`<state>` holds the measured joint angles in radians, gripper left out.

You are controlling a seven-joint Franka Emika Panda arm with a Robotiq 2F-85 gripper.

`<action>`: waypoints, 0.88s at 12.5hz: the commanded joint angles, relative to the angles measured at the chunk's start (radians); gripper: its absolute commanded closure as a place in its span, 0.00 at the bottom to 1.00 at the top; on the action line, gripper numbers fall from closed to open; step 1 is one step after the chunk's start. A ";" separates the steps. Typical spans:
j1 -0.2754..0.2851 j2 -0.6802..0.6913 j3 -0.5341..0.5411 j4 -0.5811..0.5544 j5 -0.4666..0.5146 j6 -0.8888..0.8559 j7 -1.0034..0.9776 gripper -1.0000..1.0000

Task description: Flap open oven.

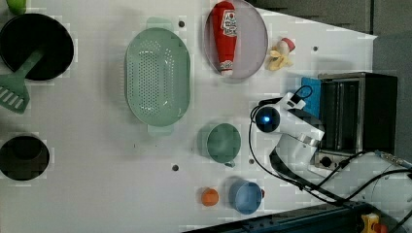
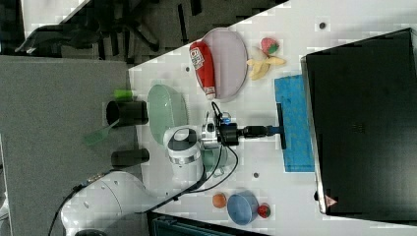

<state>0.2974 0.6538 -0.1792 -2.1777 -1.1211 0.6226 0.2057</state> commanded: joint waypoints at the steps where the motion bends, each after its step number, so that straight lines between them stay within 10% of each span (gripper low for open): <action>1: 0.024 -0.069 0.005 0.050 0.017 0.010 0.094 0.83; 4: 0.017 -0.232 -0.005 0.066 0.171 0.009 0.110 0.83; 11: -0.016 -0.686 -0.101 0.093 0.868 -0.080 0.107 0.83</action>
<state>0.3115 -0.0249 -0.2495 -2.0547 -0.2517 0.5776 0.2476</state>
